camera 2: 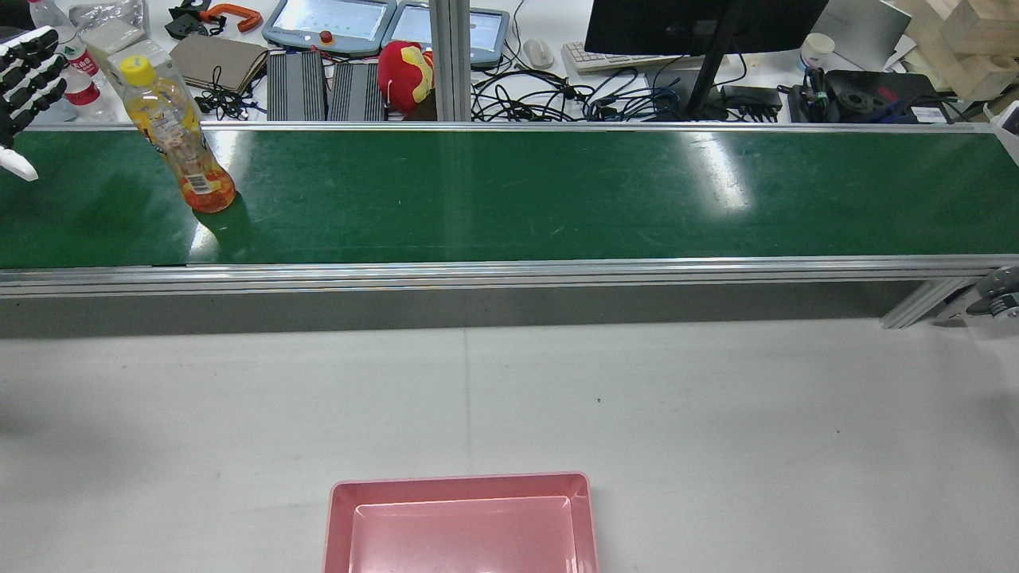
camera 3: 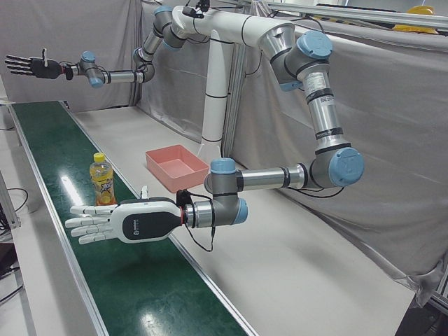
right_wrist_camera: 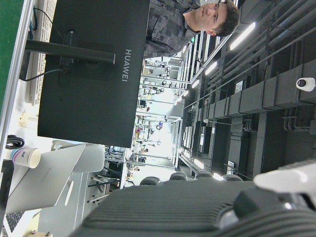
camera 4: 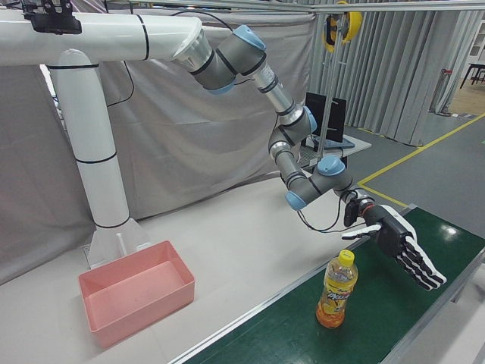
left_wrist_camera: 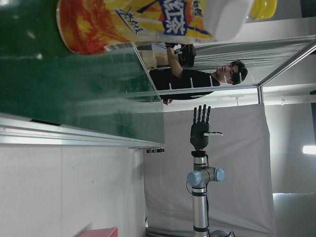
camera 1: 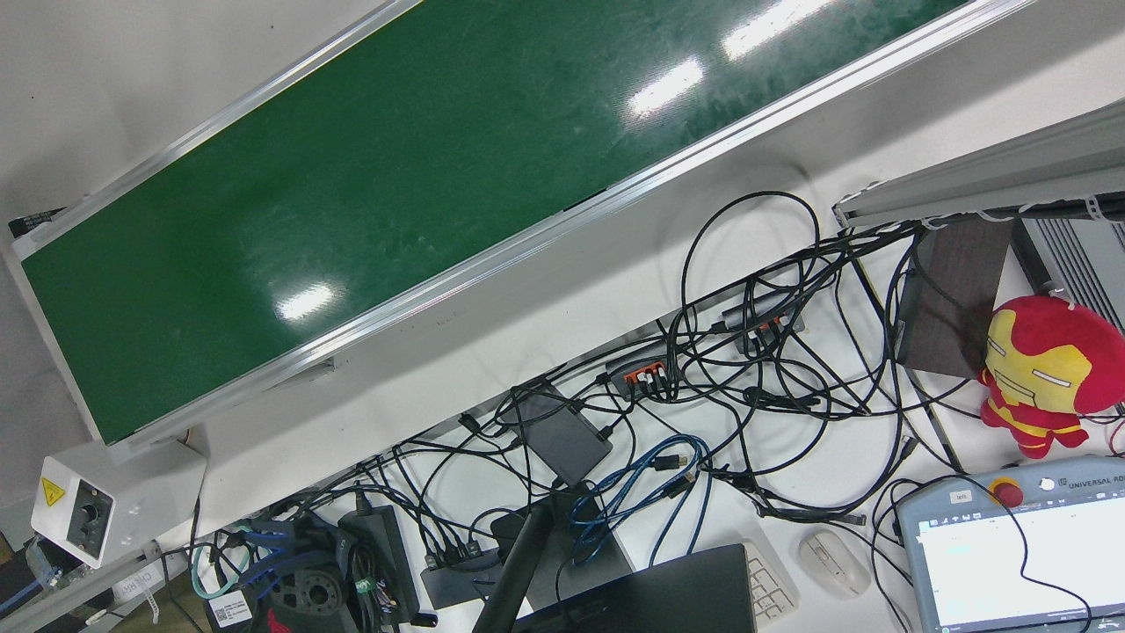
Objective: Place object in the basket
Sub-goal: 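Move the left hand toward the orange-labelled bottle on the conveyor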
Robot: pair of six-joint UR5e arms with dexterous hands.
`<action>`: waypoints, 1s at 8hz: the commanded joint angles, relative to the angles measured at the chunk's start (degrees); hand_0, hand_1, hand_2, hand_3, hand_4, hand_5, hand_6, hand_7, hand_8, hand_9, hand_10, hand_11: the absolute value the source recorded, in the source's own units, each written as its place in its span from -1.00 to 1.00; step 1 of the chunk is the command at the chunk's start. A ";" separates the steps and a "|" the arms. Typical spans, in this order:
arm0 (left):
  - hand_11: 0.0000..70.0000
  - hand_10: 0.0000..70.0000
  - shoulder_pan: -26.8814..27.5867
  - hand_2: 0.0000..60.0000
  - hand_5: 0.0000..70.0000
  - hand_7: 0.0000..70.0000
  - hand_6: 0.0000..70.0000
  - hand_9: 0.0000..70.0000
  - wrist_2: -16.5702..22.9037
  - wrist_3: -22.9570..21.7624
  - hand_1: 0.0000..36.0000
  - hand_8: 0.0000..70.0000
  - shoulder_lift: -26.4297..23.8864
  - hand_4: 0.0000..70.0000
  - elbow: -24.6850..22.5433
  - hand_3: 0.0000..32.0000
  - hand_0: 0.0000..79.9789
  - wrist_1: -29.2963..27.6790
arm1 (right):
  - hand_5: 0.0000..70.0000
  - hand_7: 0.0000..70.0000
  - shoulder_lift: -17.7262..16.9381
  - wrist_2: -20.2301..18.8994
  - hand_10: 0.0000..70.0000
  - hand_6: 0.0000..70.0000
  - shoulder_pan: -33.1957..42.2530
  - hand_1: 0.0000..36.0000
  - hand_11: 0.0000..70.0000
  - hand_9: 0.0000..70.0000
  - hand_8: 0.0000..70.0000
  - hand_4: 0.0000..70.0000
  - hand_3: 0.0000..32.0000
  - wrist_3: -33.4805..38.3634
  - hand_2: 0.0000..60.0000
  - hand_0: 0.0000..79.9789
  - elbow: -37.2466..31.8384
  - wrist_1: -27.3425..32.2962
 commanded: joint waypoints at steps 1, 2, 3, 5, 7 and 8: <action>-0.92 -1.00 2.45 -1.00 -0.73 -1.00 -1.00 -0.95 -1.06 -0.01 -0.42 -0.94 -1.72 -0.80 0.00 -1.00 1.00 1.06 | -1.00 -1.00 0.00 0.03 -1.00 -1.00 0.00 -1.00 -1.00 -1.00 -1.00 -1.00 -1.00 0.00 -1.00 -1.00 0.00 0.00; -0.90 -0.99 3.14 -1.00 -0.71 -1.00 -1.00 -0.91 -2.03 -0.01 -0.42 -0.91 -2.68 -0.77 -0.18 -1.00 1.00 1.24 | -1.00 -1.00 0.00 0.03 -1.00 -1.00 0.00 -1.00 -1.00 -1.00 -1.00 -1.00 -1.00 0.00 -1.00 -1.00 0.00 0.00; -0.91 -1.00 4.19 -1.00 -0.71 -1.00 -1.00 -0.91 -2.12 -0.10 -0.42 -0.91 -2.95 -0.77 -1.22 -1.00 1.00 2.02 | -1.00 -1.00 0.00 0.03 -1.00 -1.00 -0.09 -1.00 -1.00 -1.00 -1.00 -1.00 -1.00 0.00 -1.00 -1.00 0.00 0.00; -0.91 -1.00 6.65 -1.00 -0.69 -1.00 -1.00 -0.91 -4.13 -0.10 -0.42 -0.91 -3.56 -0.78 -2.20 -1.00 1.00 3.25 | -1.00 -1.00 0.00 0.03 -1.00 -1.00 0.00 -1.00 -1.00 -1.00 -1.00 -1.00 -1.00 0.00 -1.00 -1.00 0.00 0.00; -0.92 -1.00 8.76 -1.00 -0.66 -1.00 -1.00 -0.94 -5.55 -0.10 -0.42 -0.93 -5.05 -0.77 -1.76 -1.00 1.00 5.27 | -1.00 -1.00 0.00 0.03 -1.00 -1.00 0.00 -1.00 -1.00 -1.00 -1.00 -1.00 -1.00 0.00 -1.00 -1.00 0.00 0.00; -0.92 -1.00 9.56 -1.00 -0.65 -1.00 -1.00 -0.93 -5.64 -0.10 -0.42 -0.93 -5.67 -0.77 -1.59 -1.00 1.00 5.63 | -1.00 -1.00 0.00 0.03 -1.00 -1.00 0.00 -1.00 -1.00 -1.00 -1.00 -1.00 -1.00 0.00 -1.00 -1.00 0.00 0.00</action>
